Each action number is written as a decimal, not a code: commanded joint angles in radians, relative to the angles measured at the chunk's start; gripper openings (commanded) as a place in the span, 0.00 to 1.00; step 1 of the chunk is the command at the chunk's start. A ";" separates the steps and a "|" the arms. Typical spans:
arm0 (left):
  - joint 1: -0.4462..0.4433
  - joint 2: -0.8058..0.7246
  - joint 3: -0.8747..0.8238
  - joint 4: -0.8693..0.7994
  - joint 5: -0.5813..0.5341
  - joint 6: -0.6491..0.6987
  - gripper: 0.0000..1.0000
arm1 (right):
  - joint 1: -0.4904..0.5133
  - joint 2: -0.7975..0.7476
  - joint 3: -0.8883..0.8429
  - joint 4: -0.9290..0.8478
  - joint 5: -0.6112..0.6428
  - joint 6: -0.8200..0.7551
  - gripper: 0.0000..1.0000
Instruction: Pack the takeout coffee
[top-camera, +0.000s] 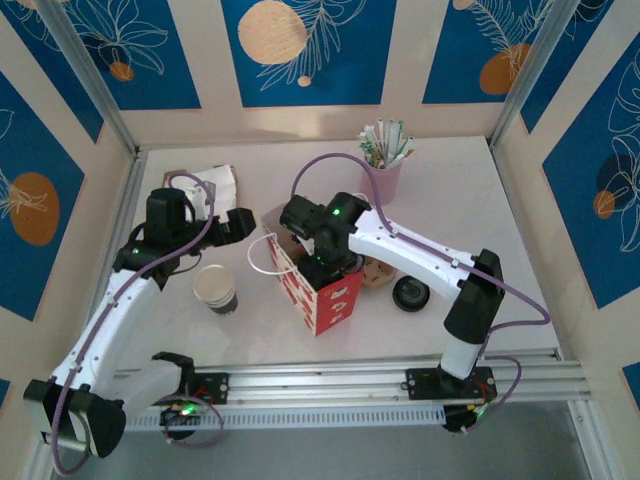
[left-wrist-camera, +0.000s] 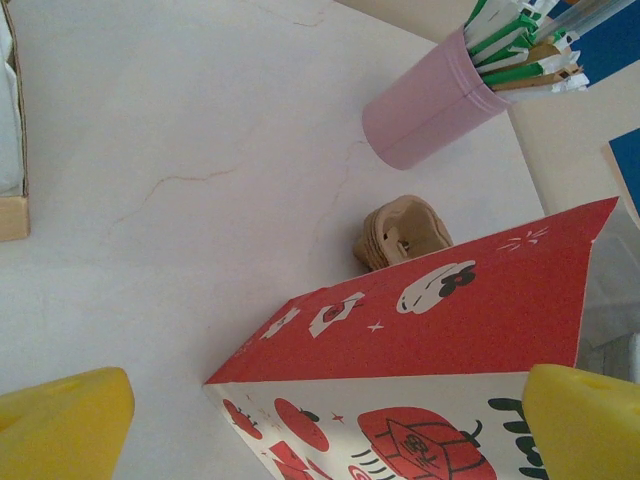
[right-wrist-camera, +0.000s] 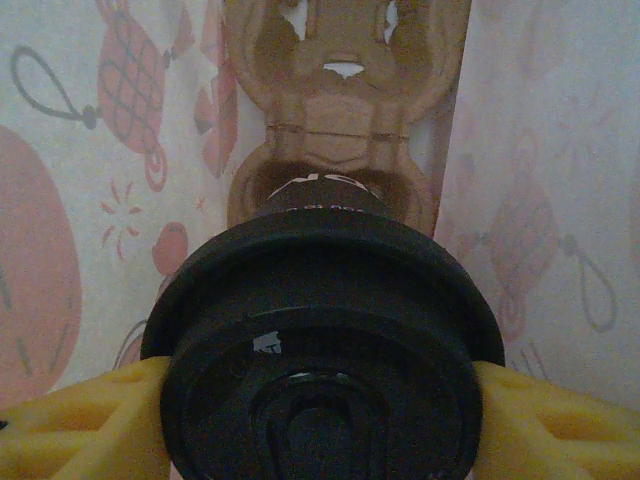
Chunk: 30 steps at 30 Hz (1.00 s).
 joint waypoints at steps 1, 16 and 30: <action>0.008 0.001 -0.010 0.024 0.020 -0.013 1.00 | -0.006 -0.035 -0.015 0.003 -0.019 -0.015 0.65; 0.007 0.004 -0.010 0.028 0.022 -0.015 1.00 | -0.015 -0.029 -0.023 -0.005 -0.024 -0.012 0.65; 0.006 0.009 -0.011 0.034 0.023 -0.020 1.00 | -0.027 -0.019 -0.025 -0.019 -0.032 -0.009 0.65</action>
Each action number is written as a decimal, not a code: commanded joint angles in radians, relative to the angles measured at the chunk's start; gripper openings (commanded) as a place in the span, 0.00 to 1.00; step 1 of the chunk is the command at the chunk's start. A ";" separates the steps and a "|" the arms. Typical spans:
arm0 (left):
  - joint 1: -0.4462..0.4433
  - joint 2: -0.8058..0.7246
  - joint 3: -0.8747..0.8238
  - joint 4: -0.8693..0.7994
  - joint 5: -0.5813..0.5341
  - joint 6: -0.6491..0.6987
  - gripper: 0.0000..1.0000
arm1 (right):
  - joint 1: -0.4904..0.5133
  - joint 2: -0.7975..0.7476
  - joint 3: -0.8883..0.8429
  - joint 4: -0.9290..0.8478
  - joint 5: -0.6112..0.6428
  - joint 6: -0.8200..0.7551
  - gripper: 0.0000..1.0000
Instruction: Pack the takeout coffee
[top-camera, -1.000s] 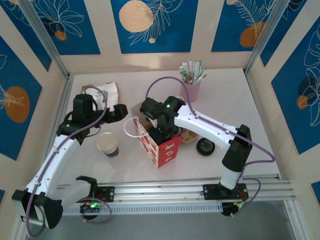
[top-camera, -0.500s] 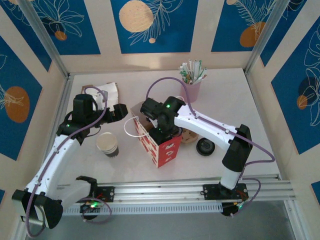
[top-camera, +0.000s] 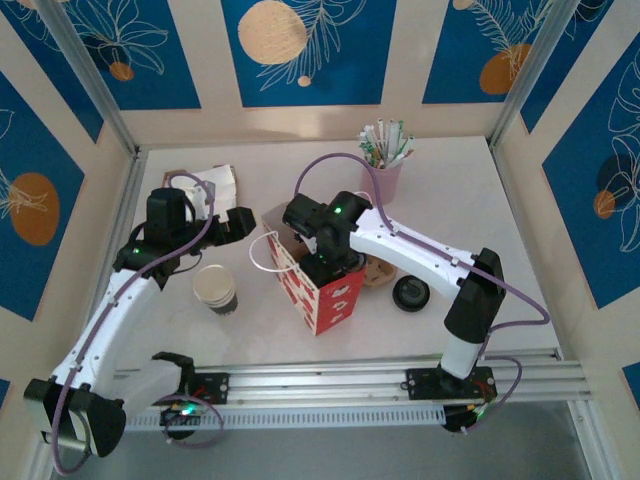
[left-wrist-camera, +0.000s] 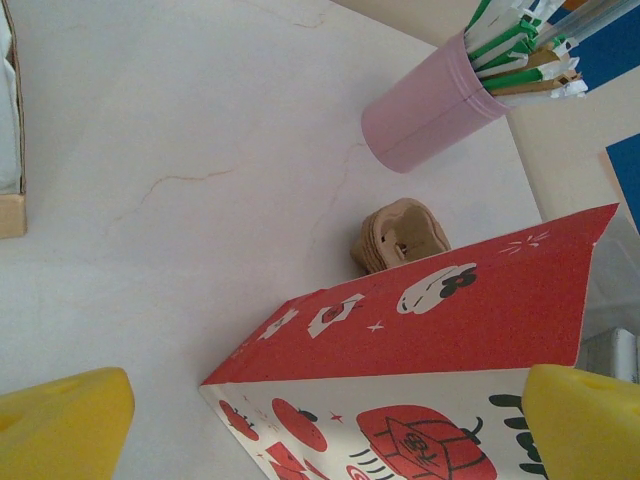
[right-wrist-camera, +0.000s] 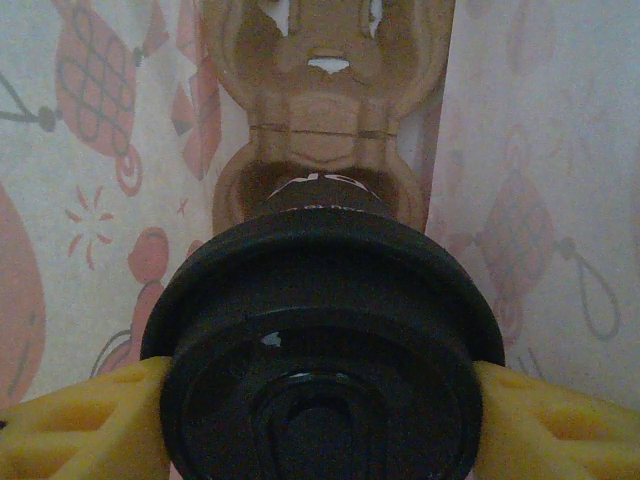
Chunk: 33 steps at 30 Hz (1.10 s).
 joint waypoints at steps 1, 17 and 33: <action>0.007 0.008 -0.010 0.027 0.023 -0.001 1.00 | -0.008 -0.018 -0.007 -0.028 -0.029 -0.007 0.65; 0.006 0.017 -0.009 0.035 0.021 -0.003 1.00 | -0.018 0.008 0.028 -0.098 -0.039 0.007 0.66; 0.006 0.020 -0.003 0.032 0.021 0.003 1.00 | -0.031 0.025 0.019 -0.091 -0.057 0.003 0.66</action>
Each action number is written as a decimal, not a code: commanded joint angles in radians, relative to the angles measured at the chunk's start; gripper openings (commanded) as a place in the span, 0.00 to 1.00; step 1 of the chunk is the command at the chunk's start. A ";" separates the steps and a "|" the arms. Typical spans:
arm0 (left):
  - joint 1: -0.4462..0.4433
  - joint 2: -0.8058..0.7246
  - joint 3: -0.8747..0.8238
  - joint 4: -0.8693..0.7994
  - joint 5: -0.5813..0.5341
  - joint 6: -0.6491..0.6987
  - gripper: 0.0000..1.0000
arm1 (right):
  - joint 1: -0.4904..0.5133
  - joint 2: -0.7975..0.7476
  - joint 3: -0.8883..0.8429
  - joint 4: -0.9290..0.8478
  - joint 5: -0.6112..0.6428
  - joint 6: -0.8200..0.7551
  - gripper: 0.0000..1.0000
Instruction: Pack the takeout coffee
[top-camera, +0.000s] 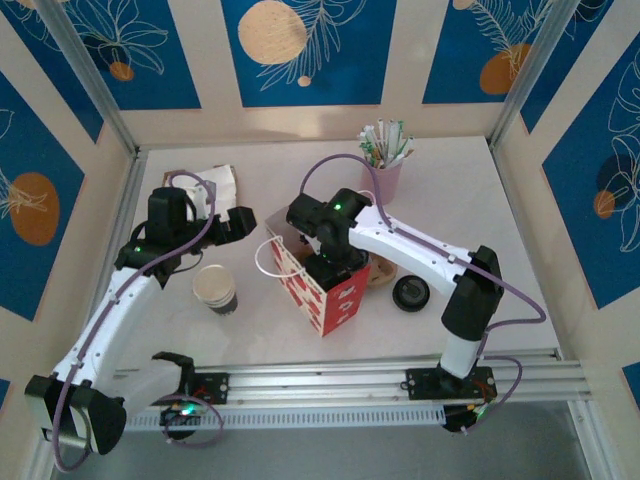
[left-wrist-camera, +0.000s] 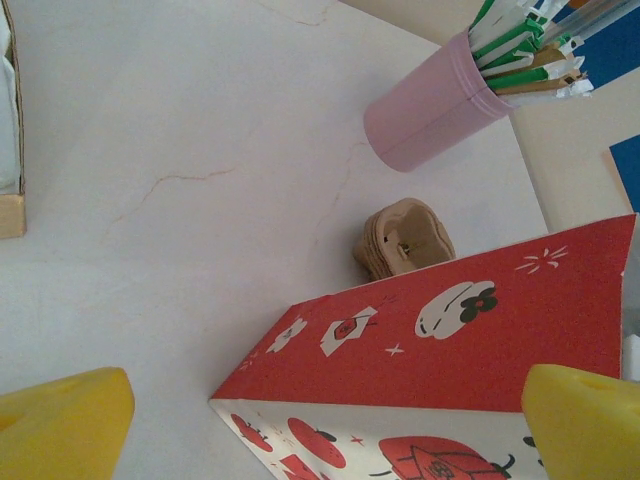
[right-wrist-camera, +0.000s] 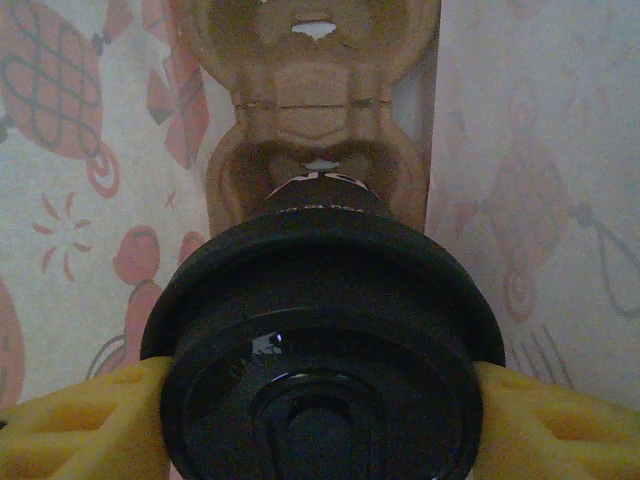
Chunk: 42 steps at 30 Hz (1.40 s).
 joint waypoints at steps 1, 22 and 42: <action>0.006 0.007 -0.002 0.024 0.020 0.003 1.00 | -0.005 0.007 0.017 -0.029 -0.031 -0.002 0.66; 0.005 0.006 -0.012 0.032 0.023 -0.002 1.00 | -0.005 0.018 0.009 -0.025 -0.042 -0.004 0.66; 0.006 0.004 -0.018 0.035 0.022 -0.003 1.00 | -0.005 0.009 -0.001 0.001 -0.043 -0.010 0.66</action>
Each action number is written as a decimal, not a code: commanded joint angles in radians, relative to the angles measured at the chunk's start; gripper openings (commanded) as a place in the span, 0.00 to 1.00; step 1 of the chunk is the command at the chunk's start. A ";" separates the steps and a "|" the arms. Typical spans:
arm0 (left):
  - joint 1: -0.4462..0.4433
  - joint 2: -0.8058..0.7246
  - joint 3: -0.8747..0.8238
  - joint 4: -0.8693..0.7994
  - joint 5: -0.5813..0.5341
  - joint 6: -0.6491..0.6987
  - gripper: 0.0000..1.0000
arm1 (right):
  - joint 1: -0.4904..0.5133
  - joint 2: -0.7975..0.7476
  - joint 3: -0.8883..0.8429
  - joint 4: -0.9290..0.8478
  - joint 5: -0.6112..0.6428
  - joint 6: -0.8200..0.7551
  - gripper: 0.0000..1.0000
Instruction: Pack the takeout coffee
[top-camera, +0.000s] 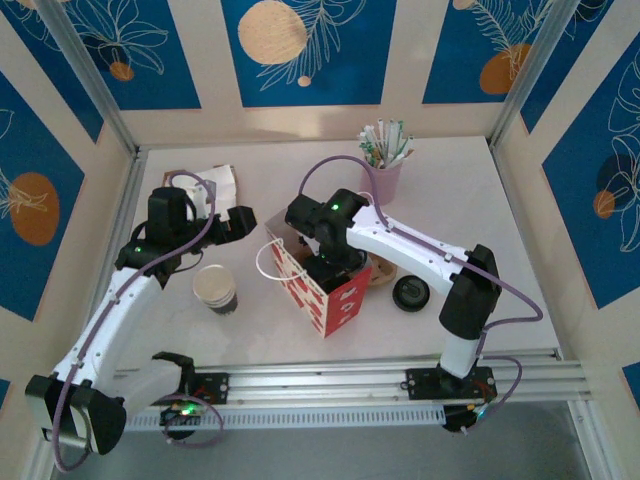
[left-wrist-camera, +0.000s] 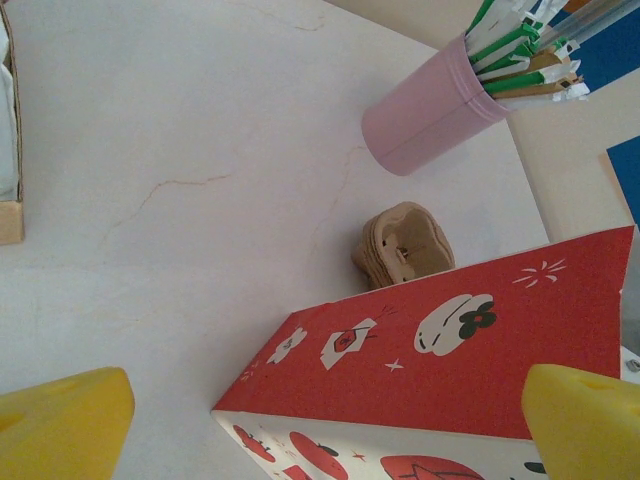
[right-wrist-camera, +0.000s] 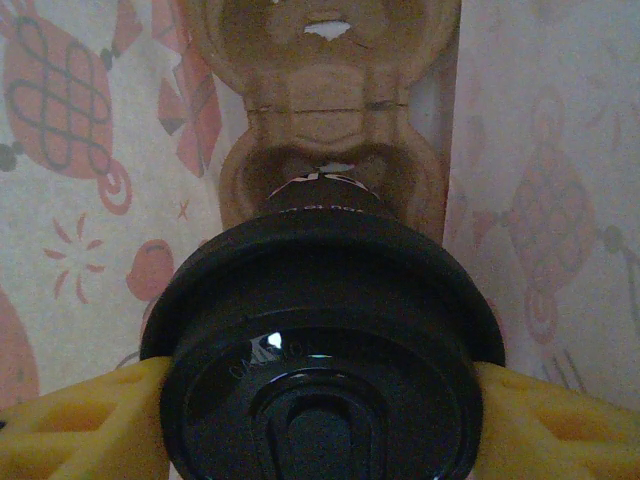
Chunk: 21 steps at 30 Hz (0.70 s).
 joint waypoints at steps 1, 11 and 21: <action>0.006 0.003 -0.013 0.022 0.022 -0.003 1.00 | -0.005 -0.005 -0.003 0.005 -0.023 -0.010 0.66; 0.005 0.006 -0.013 0.021 0.023 -0.003 1.00 | -0.006 -0.017 -0.032 0.049 -0.017 -0.018 0.66; 0.006 0.005 -0.013 0.021 0.023 -0.002 1.00 | -0.014 -0.014 -0.051 0.064 -0.026 -0.022 0.66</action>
